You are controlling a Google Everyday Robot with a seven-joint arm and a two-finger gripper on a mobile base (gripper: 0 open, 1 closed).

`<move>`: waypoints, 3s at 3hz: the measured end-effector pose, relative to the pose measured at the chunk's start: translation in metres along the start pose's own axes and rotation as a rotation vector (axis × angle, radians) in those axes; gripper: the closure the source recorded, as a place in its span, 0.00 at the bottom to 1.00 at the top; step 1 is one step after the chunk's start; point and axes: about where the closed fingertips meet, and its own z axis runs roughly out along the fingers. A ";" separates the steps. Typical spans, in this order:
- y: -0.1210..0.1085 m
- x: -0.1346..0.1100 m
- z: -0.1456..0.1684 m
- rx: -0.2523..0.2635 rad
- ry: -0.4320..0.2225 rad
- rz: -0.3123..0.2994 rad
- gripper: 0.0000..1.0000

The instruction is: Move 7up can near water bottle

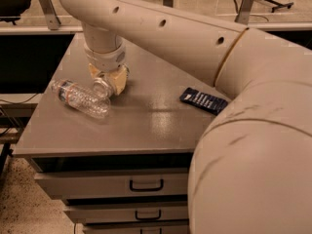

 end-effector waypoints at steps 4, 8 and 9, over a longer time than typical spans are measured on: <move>0.002 -0.007 0.007 -0.010 -0.032 0.005 0.00; 0.012 0.100 -0.153 0.558 0.173 0.124 0.00; 0.034 0.150 -0.177 0.705 0.180 0.212 0.00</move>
Offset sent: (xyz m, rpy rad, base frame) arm -0.0040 -0.0024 -0.0070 -0.0003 0.0326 -0.0130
